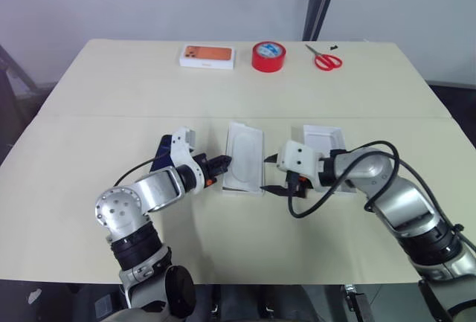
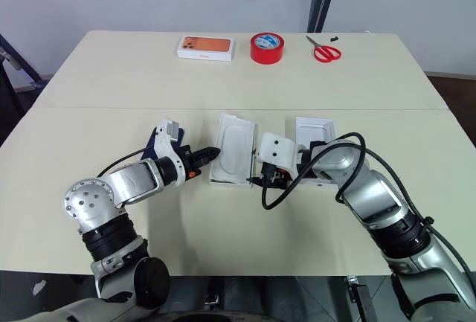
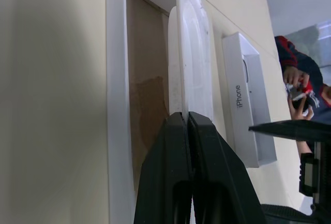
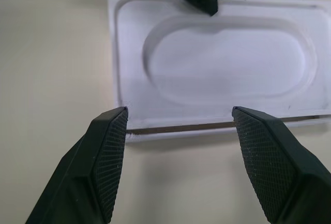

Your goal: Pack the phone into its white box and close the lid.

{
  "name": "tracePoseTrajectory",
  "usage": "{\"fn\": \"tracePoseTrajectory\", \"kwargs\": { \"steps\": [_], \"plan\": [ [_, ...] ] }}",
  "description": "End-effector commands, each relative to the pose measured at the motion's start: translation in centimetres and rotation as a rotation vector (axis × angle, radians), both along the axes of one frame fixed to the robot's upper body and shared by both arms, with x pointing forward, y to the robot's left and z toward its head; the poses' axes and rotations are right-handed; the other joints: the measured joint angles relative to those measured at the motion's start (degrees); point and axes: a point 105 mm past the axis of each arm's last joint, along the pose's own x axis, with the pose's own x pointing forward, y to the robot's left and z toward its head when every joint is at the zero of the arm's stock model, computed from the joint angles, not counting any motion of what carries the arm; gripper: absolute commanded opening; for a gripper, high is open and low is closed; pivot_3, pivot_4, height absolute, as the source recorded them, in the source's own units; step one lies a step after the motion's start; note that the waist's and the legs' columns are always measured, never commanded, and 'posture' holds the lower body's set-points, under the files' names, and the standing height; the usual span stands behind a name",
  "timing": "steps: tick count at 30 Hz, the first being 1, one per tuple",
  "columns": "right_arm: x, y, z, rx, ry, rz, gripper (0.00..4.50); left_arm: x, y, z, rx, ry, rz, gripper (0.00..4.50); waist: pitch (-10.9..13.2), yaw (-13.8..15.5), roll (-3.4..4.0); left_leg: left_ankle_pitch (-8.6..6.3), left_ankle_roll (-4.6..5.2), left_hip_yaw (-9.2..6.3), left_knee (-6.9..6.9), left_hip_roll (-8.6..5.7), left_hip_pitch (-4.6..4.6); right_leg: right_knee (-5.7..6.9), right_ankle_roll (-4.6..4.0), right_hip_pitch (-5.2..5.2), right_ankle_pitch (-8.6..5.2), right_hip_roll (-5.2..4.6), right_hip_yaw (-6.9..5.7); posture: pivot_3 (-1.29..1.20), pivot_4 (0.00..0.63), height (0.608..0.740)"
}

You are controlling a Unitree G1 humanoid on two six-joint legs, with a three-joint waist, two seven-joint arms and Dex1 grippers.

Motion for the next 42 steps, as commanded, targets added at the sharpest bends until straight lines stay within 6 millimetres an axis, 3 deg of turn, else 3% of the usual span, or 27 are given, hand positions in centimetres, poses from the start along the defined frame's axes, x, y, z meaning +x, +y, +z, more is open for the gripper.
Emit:
{"fn": "tracePoseTrajectory", "kwargs": {
  "steps": [1,2,7,14,17,22,24,29,35,42],
  "plan": [
    [0.4,0.2,1.1,0.009,-0.057,0.005,3.41,-0.4,-0.6,0.6,-0.013,-0.026,-0.038,0.64,0.0,0.0,0.00,0.00,0.00,0.00,0.00,0.00,0.00,0.00,0.00,0.00,0.00,0.00,0.00,0.00,0.150,0.719],
    [0.4,0.2,1.2,0.011,-0.059,0.002,3.41,-0.4,-0.6,0.6,-0.014,-0.027,-0.040,0.92,0.0,0.0,0.00,0.00,0.00,0.00,0.00,0.00,0.00,0.00,0.00,0.00,0.00,0.00,0.00,0.00,0.150,0.719],
    [0.9,0.1,1.4,0.019,-0.069,-0.022,3.41,-0.6,-0.2,1.1,-0.017,-0.054,-0.056,3.38,0.0,0.0,0.00,0.00,0.00,0.00,0.00,0.00,0.00,0.00,0.00,0.00,0.00,0.00,0.00,0.00,0.150,0.719],
    [2.1,0.5,2.7,0.094,-0.071,-0.087,3.41,-0.5,1.5,2.9,-0.012,-0.137,-0.055,3.38,0.0,-0.2,0.00,0.02,-0.03,0.00,0.00,0.00,0.01,0.02,0.00,-0.01,0.00,0.02,0.00,0.00,0.150,0.719],
    [2.7,1.0,2.9,0.136,-0.040,-0.128,2.58,-0.3,2.9,3.8,0.017,-0.183,-0.026,3.45,0.0,-0.2,0.00,0.02,-0.03,-0.01,0.00,0.00,0.01,0.02,0.00,-0.01,0.00,0.02,0.00,0.00,0.150,0.719],
    [3.9,3.3,1.7,0.173,0.005,-0.183,0.05,0.0,6.4,5.1,0.156,-0.302,0.056,3.45,0.0,-0.5,0.02,0.07,-0.11,0.00,-0.03,0.01,0.01,0.07,0.00,-0.06,0.00,0.04,0.00,0.00,0.150,0.719],
    [5.6,4.1,0.7,0.173,0.009,-0.275,0.05,-0.6,7.6,5.4,0.287,-0.380,0.045,3.45,0.0,-1.0,-0.01,0.07,-0.13,0.00,-0.06,0.01,0.03,0.07,-0.01,-0.06,0.00,0.04,0.00,0.00,0.150,0.719],
    [8.0,5.2,-0.8,0.115,-0.042,-0.348,0.05,-3.6,8.1,4.3,0.455,-0.517,-0.131,3.45,0.0,-0.5,0.03,0.11,-0.20,0.07,-0.21,0.01,-0.03,0.05,-0.05,-0.20,-0.02,0.02,0.05,0.00,0.150,0.719],
    [9.7,5.7,-1.5,0.067,-0.111,-0.375,0.05,-6.0,8.7,3.3,0.498,-0.580,-0.219,3.45,0.0,-0.9,0.06,0.10,-0.19,0.09,-0.23,-0.02,-0.06,0.05,-0.23,-0.27,-0.10,-0.10,0.07,0.00,0.150,0.719],
    [11.0,5.5,-1.5,0.065,-0.194,-0.423,0.05,-6.9,9.0,2.5,0.493,-0.577,-0.222,3.45,0.0,-1.0,0.08,0.10,-0.18,0.10,-0.30,0.00,-0.07,0.08,-0.13,-0.34,-0.05,-0.10,0.07,0.00,0.150,0.719]
  ]
}}
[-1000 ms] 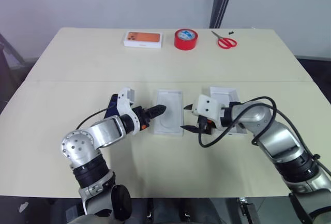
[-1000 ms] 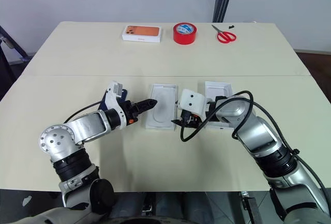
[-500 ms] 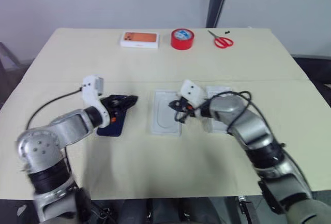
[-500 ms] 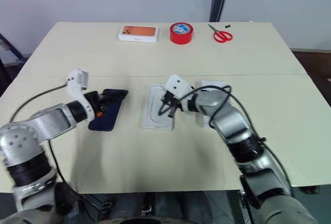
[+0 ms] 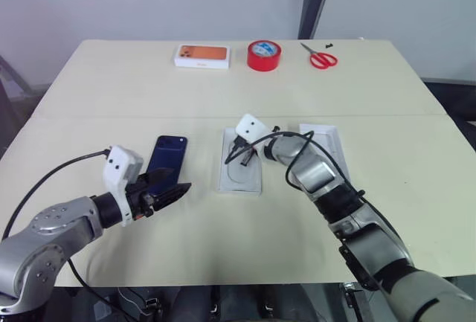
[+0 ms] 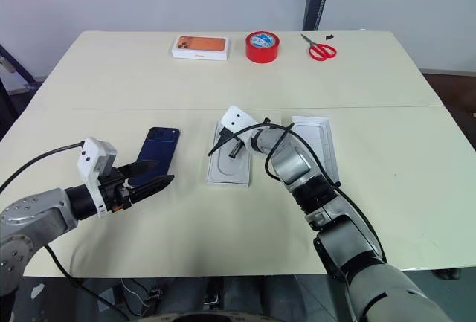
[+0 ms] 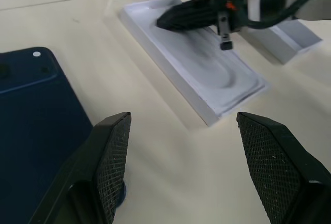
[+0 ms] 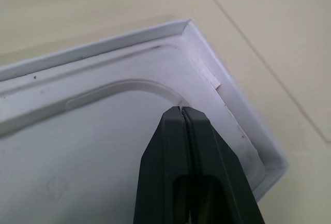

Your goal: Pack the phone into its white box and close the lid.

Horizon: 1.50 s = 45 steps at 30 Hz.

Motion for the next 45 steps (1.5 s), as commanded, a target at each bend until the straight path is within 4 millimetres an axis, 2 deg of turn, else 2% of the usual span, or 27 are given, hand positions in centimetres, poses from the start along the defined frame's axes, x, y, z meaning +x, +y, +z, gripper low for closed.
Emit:
{"fn": "tracePoseTrajectory", "kwargs": {
  "steps": [1,4,6,8,10,11,13,14,19,25,34,38,45],
  "plan": [
    [0.6,-0.1,1.0,0.000,-0.068,-0.017,0.05,-0.2,-0.1,0.8,0.013,-0.052,-0.003,3.45,0.0,0.1,0.00,0.00,0.00,0.00,0.00,0.00,0.00,0.00,0.01,0.01,0.00,0.00,0.00,0.00,0.150,0.719],
    [0.2,0.3,0.9,-0.006,-0.081,0.008,0.05,-0.2,-0.1,0.5,0.005,-0.044,0.008,3.45,0.0,0.0,0.00,-0.01,0.01,0.00,0.00,0.00,0.00,0.01,0.04,0.00,0.02,0.00,0.00,0.00,0.150,0.719],
    [-0.4,1.0,1.8,0.026,-0.104,0.055,0.05,0.2,0.2,0.6,-0.007,-0.048,0.041,3.45,0.0,0.0,0.01,-0.01,0.02,0.00,0.00,0.00,0.00,0.01,0.05,0.00,0.03,0.00,0.00,0.00,0.150,0.719],
    [-1.2,1.9,2.8,0.075,-0.112,0.109,0.05,0.9,0.9,0.8,-0.019,-0.053,0.095,3.45,0.0,0.1,0.01,-0.02,0.03,0.00,-0.01,0.00,0.00,0.01,0.07,0.00,0.04,0.00,0.00,0.00,0.150,0.719],
    [-2.5,3.3,3.8,0.123,-0.105,0.195,0.05,2.2,2.6,1.1,-0.065,-0.032,0.203,3.45,0.0,0.1,0.04,-0.02,0.04,-0.01,-0.01,0.00,-0.01,0.03,0.08,-0.02,0.04,0.01,0.00,0.00,0.150,0.719],
    [-3.5,4.4,4.3,0.155,-0.083,0.246,0.01,3.3,4.2,0.9,-0.066,-0.013,0.307,3.70,0.0,0.2,0.03,-0.02,0.04,-0.01,-0.01,0.00,-0.01,0.06,0.08,-0.03,0.04,0.01,0.00,0.00,0.150,0.719],
    [-4.8,6.0,4.8,0.188,-0.048,0.305,0.00,4.5,6.3,0.8,-0.071,0.022,0.431,4.29,0.0,0.0,0.01,-0.02,0.06,-0.04,-0.01,0.04,-0.01,0.13,0.09,-0.07,0.05,0.06,-0.01,0.00,0.150,0.719],
    [-5.2,6.6,4.7,0.194,-0.027,0.315,0.00,4.9,6.8,0.8,-0.076,0.044,0.463,4.47,0.0,0.0,0.01,-0.02,0.07,-0.04,-0.01,0.05,-0.01,0.18,0.10,-0.09,0.05,0.10,-0.01,0.00,0.150,0.719],
    [-6.6,9.0,3.1,0.115,0.061,0.340,0.00,6.5,8.1,0.1,-0.116,0.213,0.543,4.47,0.0,0.4,-0.04,0.00,0.04,-0.05,0.04,0.05,-0.03,0.23,0.11,-0.10,0.06,0.11,-0.04,0.00,0.150,0.719],
    [-6.9,10.9,1.2,0.017,0.134,0.342,0.00,7.1,7.5,-1.1,-0.104,0.368,0.509,4.47,0.0,0.1,-0.05,0.01,0.01,-0.05,0.06,0.01,-0.04,0.23,0.11,-0.13,0.06,0.10,-0.04,0.00,0.150,0.719],
    [-7.9,12.8,0.5,-0.020,0.166,0.403,0.00,5.7,4.1,-3.7,-0.132,0.562,0.365,4.47,0.0,-0.5,-0.04,0.04,-0.06,-0.05,0.04,0.01,-0.04,0.28,0.11,-0.14,0.06,0.08,-0.04,0.00,0.150,0.719],
    [-8.1,13.0,0.7,-0.016,0.159,0.417,0.00,5.3,2.1,-3.8,-0.238,0.591,0.290,4.47,-0.1,-0.1,-0.01,0.04,-0.06,-0.06,0.05,-0.02,-0.02,0.28,0.11,-0.12,0.06,0.06,-0.04,0.00,0.150,0.719],
    [-7.9,12.5,0.6,-0.027,0.149,0.414,0.00,5.4,0.5,-3.2,-0.397,0.592,0.237,4.47,-0.1,0.4,-0.03,0.03,-0.06,-0.07,0.06,-0.07,-0.01,0.28,0.11,-0.10,0.06,0.00,-0.04,0.00,0.150,0.719]
  ]
}}
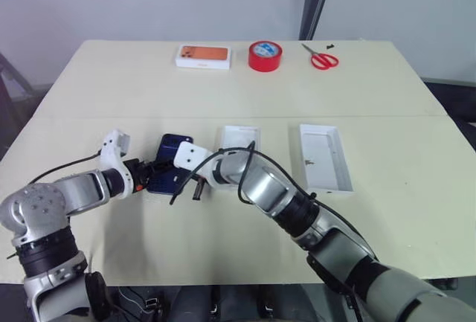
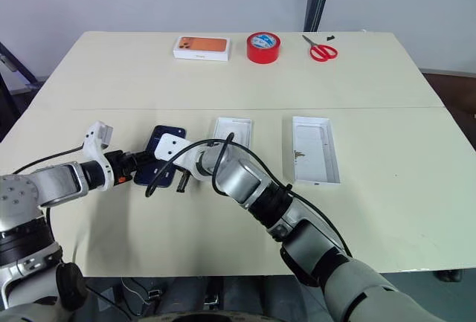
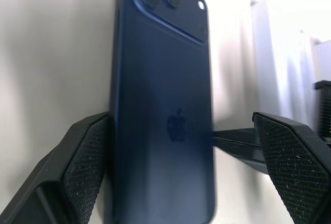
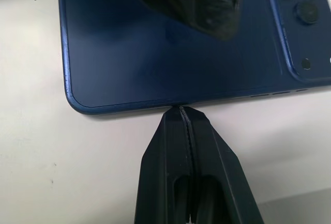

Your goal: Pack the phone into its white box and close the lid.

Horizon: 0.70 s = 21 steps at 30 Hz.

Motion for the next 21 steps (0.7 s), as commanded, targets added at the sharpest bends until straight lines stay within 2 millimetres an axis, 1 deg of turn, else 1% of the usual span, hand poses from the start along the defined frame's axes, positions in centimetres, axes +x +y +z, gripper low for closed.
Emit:
{"fn": "tracePoseTrajectory", "kwargs": {
  "steps": [1,6,11,12,14,16,21],
  "plan": [
    [-0.4,1.0,1.6,0.034,-0.060,0.052,0.00,-0.7,-2.3,-0.4,-0.096,0.035,-0.095,4.47,0.0,0.1,-0.01,0.00,0.00,-0.01,0.00,-0.01,0.00,0.00,0.00,0.00,0.00,0.00,0.00,0.00,0.150,0.719],
    [-0.3,0.9,1.7,0.033,-0.066,0.050,0.00,-0.4,-1.7,0.1,-0.139,0.032,-0.054,4.47,0.0,-0.2,-0.02,0.00,0.00,-0.02,0.00,-0.01,0.00,0.01,0.00,-0.02,0.00,0.01,0.00,0.00,0.150,0.719],
    [-0.2,0.5,1.8,0.035,-0.073,0.043,0.00,-0.1,-0.1,0.2,-0.119,0.039,0.022,4.47,0.0,-0.3,-0.02,0.00,0.00,-0.01,0.00,-0.01,0.00,0.01,0.00,-0.02,0.00,0.02,0.00,0.00,0.150,0.719],
    [-0.1,0.3,2.0,0.035,-0.078,0.039,0.00,-0.1,0.2,0.4,-0.123,0.034,0.035,4.24,0.0,-0.3,-0.02,0.00,-0.01,-0.01,-0.01,-0.01,0.00,0.01,0.00,-0.03,0.00,0.02,0.00,0.00,0.150,0.719],
    [-0.1,-0.2,2.2,0.035,-0.088,0.034,0.00,0.0,0.6,0.6,-0.134,0.026,0.056,3.63,0.0,-0.3,-0.03,0.01,-0.01,-0.01,-0.01,-0.01,0.00,0.02,0.00,-0.04,0.00,0.02,0.00,0.00,0.150,0.719],
    [-0.1,-0.7,2.6,0.036,-0.099,0.035,0.00,-0.1,0.7,0.8,-0.144,0.017,0.060,2.71,0.0,-0.3,-0.05,0.01,-0.02,-0.01,-0.01,-0.01,-0.01,0.02,0.00,-0.06,0.00,0.03,0.00,0.00,0.150,0.719],
    [-0.5,-1.8,3.8,0.054,-0.107,0.032,0.00,-0.1,1.3,0.9,-0.199,0.007,0.103,2.71,0.0,-0.3,-0.06,0.01,-0.02,-0.01,-0.02,0.00,-0.03,0.02,0.00,-0.09,0.00,0.02,0.00,0.00,0.150,0.719]
  ]
}}
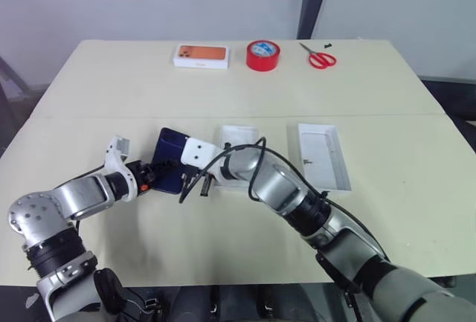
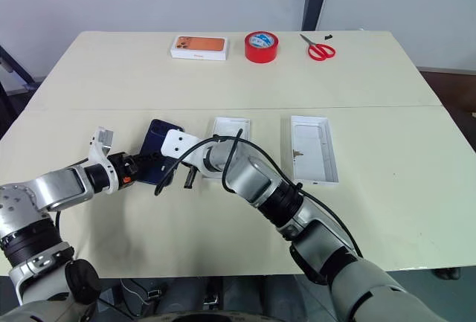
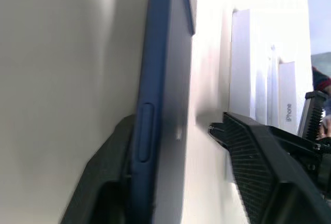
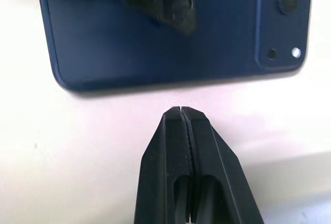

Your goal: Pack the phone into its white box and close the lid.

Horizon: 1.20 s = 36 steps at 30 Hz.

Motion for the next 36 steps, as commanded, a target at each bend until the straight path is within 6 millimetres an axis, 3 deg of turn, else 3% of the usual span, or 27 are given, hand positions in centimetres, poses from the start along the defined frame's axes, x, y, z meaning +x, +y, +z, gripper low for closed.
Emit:
{"fn": "tracePoseTrajectory", "kwargs": {
  "steps": [1,6,9,12,13,18,24,28,36],
  "plan": [
    [-0.6,-0.2,2.2,0.062,-0.030,0.019,0.00,0.0,0.8,1.0,-0.052,-0.048,0.044,2.71,0.0,0.0,0.00,0.00,0.00,0.00,0.00,0.00,0.00,0.00,0.00,0.00,0.00,0.00,0.00,0.00,0.150,0.719],
    [-0.8,-2.1,3.3,0.084,-0.033,-0.006,0.00,-0.1,1.1,1.3,-0.102,-0.057,0.086,2.71,0.0,0.1,-0.01,0.00,-0.01,0.00,0.00,0.00,0.00,-0.01,0.00,0.00,0.00,-0.02,0.00,0.00,0.150,0.719],
    [-0.7,-3.2,3.9,0.093,-0.046,-0.024,0.00,-0.5,0.9,1.1,-0.104,-0.040,0.089,1.80,0.0,0.1,-0.01,-0.01,0.00,0.00,0.00,0.01,-0.01,-0.01,0.00,0.00,0.00,-0.04,0.01,0.00,0.150,0.719],
    [-0.5,-4.0,4.7,0.111,-0.057,-0.045,0.00,-0.7,0.4,1.3,-0.114,-0.038,0.083,0.27,0.0,0.1,-0.02,-0.01,0.00,0.00,-0.01,0.01,-0.01,-0.02,-0.01,-0.01,0.00,-0.04,0.01,0.00,0.150,0.719],
    [-0.4,-4.3,5.0,0.118,-0.060,-0.052,0.00,-0.6,0.3,1.5,-0.123,-0.042,0.086,0.05,0.0,0.1,-0.02,-0.01,0.00,-0.01,-0.01,0.01,-0.01,-0.03,-0.01,0.01,0.00,-0.04,0.01,0.00,0.150,0.719],
    [-0.2,-7.4,6.7,0.146,-0.090,-0.078,0.00,-0.5,-1.0,4.7,-0.226,-0.154,0.065,0.05,0.0,0.3,-0.03,-0.01,0.00,-0.01,-0.02,0.01,-0.04,-0.06,-0.02,-0.03,-0.01,-0.05,0.01,0.00,0.150,0.719],
    [0.1,-12.3,7.6,0.125,-0.124,-0.108,0.00,0.2,-6.5,6.9,-0.296,-0.211,-0.056,0.05,0.1,0.9,-0.08,-0.05,0.10,-0.05,0.02,-0.10,-0.22,-0.29,-0.02,0.02,-0.01,-0.13,-0.02,0.00,0.150,0.719],
    [0.9,-15.7,6.8,0.070,-0.153,-0.188,0.00,0.9,-11.1,4.5,-0.250,-0.121,-0.142,0.05,0.1,0.6,-0.11,-0.04,0.13,-0.03,0.06,-0.16,-0.22,-0.30,-0.01,0.05,0.00,-0.12,-0.01,0.00,0.150,0.719],
    [1.1,-17.3,5.9,0.038,-0.168,-0.250,0.00,1.0,-13.7,2.3,-0.183,-0.064,-0.194,0.05,0.1,0.6,-0.09,0.06,-0.01,0.04,0.11,0.17,-0.18,-0.18,-0.01,0.01,0.00,0.21,0.00,0.00,0.150,0.719]
  ]
}}
